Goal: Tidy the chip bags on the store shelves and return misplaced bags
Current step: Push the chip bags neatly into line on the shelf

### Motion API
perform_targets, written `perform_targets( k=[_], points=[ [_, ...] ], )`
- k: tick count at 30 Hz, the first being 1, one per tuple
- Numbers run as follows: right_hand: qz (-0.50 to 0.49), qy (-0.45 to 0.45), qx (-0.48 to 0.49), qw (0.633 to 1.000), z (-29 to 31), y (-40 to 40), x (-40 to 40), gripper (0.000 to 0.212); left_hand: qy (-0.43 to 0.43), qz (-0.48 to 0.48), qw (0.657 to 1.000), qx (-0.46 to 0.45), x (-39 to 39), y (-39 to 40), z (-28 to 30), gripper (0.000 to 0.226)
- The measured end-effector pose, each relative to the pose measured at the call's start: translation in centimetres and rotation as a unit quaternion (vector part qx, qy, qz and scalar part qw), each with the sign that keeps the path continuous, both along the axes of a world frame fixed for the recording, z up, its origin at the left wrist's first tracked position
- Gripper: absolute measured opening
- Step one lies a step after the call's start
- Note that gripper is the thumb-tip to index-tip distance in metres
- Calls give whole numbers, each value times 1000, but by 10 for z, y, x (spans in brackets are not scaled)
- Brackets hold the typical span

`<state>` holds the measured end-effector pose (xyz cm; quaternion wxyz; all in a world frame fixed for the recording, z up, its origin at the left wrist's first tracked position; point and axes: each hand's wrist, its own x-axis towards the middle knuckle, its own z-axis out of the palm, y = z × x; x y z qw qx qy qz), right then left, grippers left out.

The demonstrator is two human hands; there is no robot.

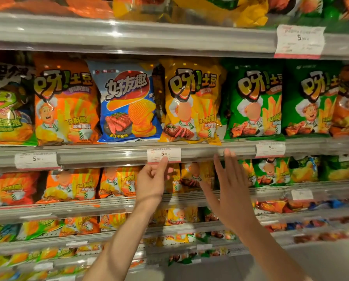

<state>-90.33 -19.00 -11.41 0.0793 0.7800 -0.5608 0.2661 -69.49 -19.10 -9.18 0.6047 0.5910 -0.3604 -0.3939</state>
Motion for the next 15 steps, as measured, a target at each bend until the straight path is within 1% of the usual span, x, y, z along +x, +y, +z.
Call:
perform_targets(
  k=[1,3,5,7,10,12,13,15],
  points=[
    [6,-11,11,1000,-2,3,-2,78,-24,-15,1000,-11,-2,5,-2,31],
    [20,-31,45,998,-5,8,-7,79,-84,-68,994,0,-7,16,-8,21],
    [37,-52,103,993,-11,14,-16,80,-171,-112,978,26,-13,29,-14,27],
    [49,-86,164,982,-19,21,-28,79,-249,-129,959,27,-24,41,-17,39],
    [46,-153,219,963,-28,30,-53,77,-275,-111,955,31,-50,55,-24,62],
    [44,-191,246,949,-31,33,-76,75,-289,-104,951,47,-70,60,-31,72],
    [46,-202,251,945,-33,33,-91,73,-290,-103,950,52,-82,61,-35,73],
    [47,-232,264,935,-37,31,-124,65,-296,-105,948,52,-112,62,-38,65]
  ],
)
